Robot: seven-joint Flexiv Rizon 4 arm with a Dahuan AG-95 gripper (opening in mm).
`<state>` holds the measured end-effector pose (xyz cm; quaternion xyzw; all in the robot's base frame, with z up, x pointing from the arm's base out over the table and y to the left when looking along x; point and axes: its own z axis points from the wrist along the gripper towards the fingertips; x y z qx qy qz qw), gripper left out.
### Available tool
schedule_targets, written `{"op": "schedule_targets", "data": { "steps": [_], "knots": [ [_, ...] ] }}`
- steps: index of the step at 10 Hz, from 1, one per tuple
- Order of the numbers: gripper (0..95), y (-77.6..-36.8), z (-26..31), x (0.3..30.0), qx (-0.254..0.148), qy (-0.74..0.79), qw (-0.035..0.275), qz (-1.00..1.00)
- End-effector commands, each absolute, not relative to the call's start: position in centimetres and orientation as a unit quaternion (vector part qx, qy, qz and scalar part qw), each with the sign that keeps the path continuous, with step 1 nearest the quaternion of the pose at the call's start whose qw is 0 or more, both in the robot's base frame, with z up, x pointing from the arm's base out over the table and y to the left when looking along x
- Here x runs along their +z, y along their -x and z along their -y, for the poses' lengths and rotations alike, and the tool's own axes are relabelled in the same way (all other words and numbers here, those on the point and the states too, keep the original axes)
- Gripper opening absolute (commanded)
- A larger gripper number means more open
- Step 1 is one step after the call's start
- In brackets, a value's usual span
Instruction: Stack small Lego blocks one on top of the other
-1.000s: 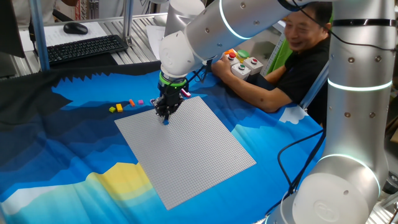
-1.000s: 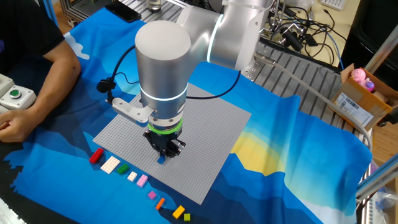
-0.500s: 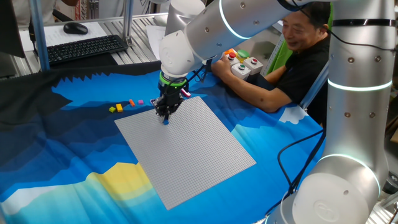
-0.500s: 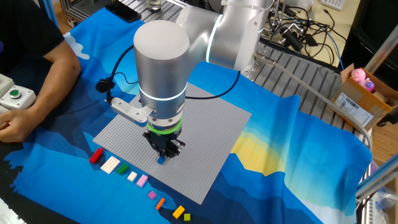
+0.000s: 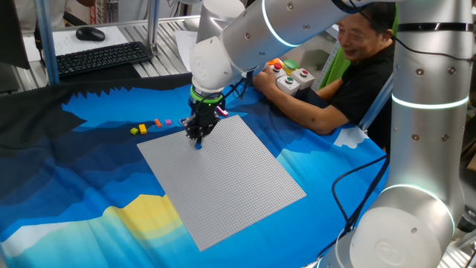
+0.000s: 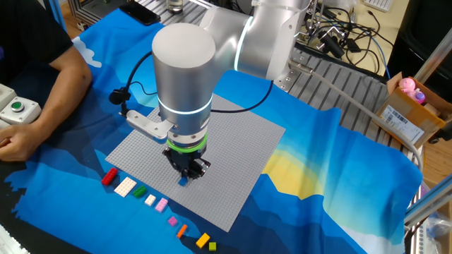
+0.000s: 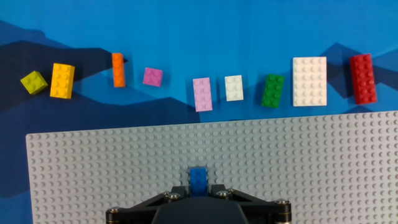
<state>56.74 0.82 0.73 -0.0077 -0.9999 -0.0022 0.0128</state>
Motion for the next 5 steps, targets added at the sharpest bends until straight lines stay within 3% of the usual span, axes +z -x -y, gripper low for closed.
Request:
{"op": "schedule_targets", "data": {
  "steps": [1,5],
  "knots": [
    [0.0,-56.79,-0.83,0.73,-0.002,0.007,0.015,1.0],
    [0.0,-56.79,-0.83,0.73,-0.002,0.006,0.015,1.0]
  ]
}}
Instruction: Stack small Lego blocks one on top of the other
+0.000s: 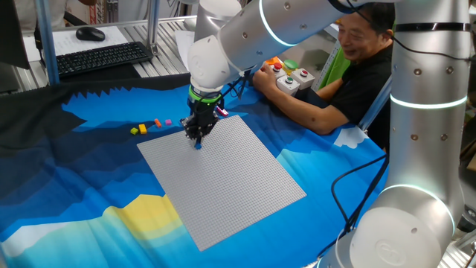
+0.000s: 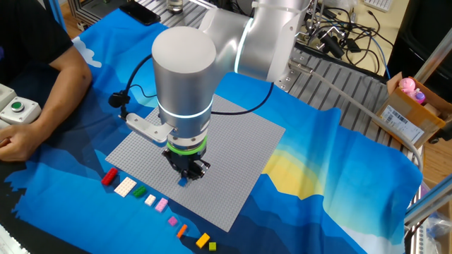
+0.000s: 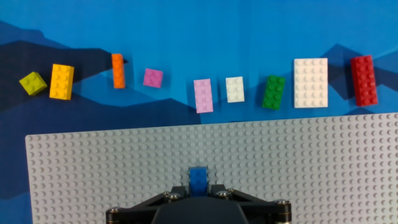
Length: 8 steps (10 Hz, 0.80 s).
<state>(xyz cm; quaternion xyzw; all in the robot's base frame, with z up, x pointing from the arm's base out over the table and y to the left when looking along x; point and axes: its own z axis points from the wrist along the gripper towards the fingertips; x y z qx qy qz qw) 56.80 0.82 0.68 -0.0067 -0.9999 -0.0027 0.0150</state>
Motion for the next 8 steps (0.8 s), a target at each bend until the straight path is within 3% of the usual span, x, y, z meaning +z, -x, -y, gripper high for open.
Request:
{"op": "schedule_targets", "data": {
  "steps": [1,8],
  "knots": [
    [0.0,-56.8,-0.84,0.63,-0.003,0.006,0.015,1.0],
    [0.0,-57.31,-0.87,0.45,-0.006,0.001,0.02,1.0]
  ]
}}
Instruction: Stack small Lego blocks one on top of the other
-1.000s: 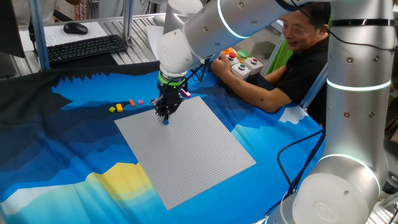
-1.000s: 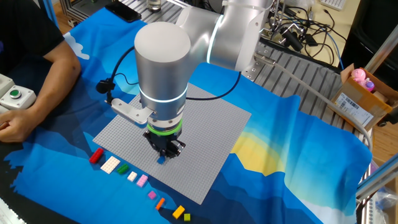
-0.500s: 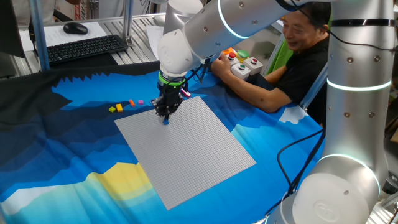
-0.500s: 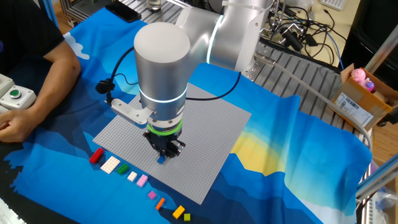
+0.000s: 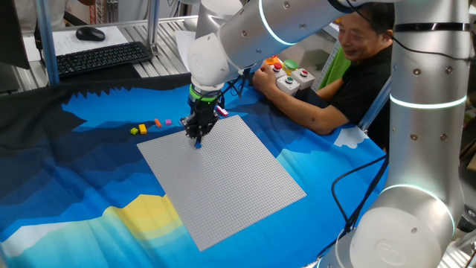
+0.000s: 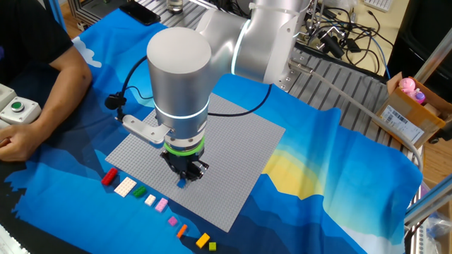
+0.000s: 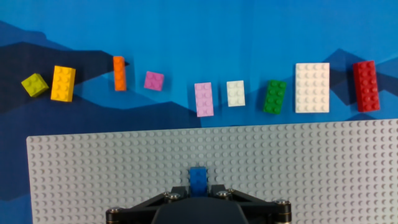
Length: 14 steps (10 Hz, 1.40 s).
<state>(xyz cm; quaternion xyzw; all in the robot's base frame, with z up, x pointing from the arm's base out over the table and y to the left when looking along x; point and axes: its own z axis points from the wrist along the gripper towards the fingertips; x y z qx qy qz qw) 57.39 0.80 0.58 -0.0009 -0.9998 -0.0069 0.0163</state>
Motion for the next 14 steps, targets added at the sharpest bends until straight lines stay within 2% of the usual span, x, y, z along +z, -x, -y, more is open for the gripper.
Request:
{"op": "schedule_targets", "data": {
  "steps": [1,9,11,14],
  "knots": [
    [0.0,-57.21,-1.06,0.62,-0.005,0.005,0.023,1.0],
    [0.0,-57.13,-1.14,0.33,-0.001,0.005,0.023,1.0],
    [38.0,-57.13,-1.14,0.31,-0.001,0.007,0.021,1.0],
    [38.0,-57.24,-1.12,0.64,-0.002,0.009,0.026,1.0]
  ]
}}
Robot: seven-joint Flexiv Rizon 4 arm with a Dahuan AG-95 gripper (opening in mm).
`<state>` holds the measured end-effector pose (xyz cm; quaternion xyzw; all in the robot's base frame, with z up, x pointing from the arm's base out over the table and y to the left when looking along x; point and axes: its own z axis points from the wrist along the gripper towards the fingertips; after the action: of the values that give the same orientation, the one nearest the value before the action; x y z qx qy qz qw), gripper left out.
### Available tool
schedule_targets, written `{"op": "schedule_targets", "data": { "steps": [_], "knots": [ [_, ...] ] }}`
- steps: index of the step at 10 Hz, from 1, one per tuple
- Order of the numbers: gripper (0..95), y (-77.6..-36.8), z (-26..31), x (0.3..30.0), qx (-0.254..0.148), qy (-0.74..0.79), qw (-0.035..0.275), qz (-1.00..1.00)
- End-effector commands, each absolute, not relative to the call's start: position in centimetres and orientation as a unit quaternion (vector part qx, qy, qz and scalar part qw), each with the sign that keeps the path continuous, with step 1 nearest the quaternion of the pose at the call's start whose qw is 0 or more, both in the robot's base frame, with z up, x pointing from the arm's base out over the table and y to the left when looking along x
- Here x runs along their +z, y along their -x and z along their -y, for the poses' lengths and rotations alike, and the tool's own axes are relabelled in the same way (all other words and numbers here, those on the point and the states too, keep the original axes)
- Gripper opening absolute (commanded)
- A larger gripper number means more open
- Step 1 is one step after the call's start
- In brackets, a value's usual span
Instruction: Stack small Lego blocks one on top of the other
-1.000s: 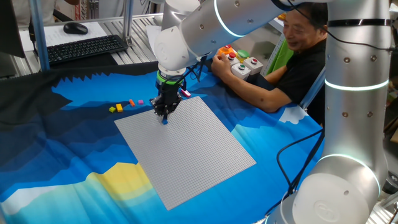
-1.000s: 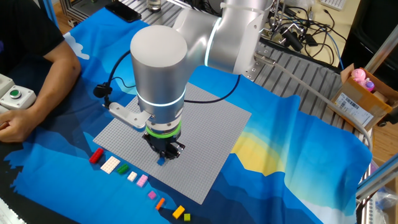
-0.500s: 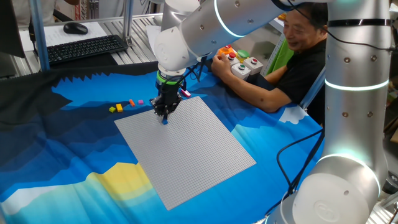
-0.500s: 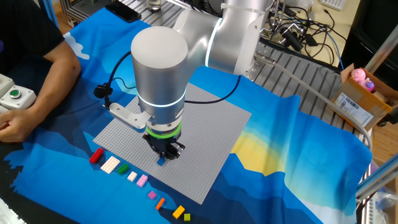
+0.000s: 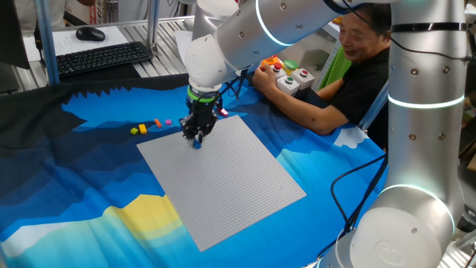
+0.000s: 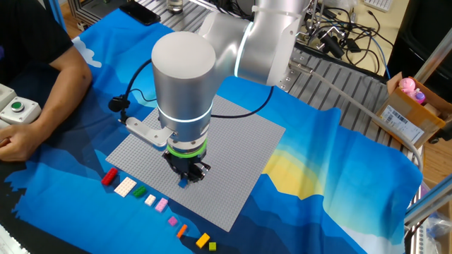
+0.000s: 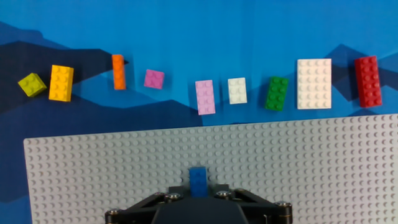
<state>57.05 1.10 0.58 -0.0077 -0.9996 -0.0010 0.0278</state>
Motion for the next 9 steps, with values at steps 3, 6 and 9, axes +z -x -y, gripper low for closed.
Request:
{"op": "schedule_targets", "data": {
  "steps": [3,6,9],
  "knots": [
    [0.0,-57.0,-1.3,1.2,-0.003,0.019,0.028,0.999],
    [0.0,-56.9,-1.2,2.1,-0.001,0.018,0.036,0.999],
    [0.0,-56.9,-1.2,1.7,-0.001,0.021,0.039,0.999]
  ]
}}
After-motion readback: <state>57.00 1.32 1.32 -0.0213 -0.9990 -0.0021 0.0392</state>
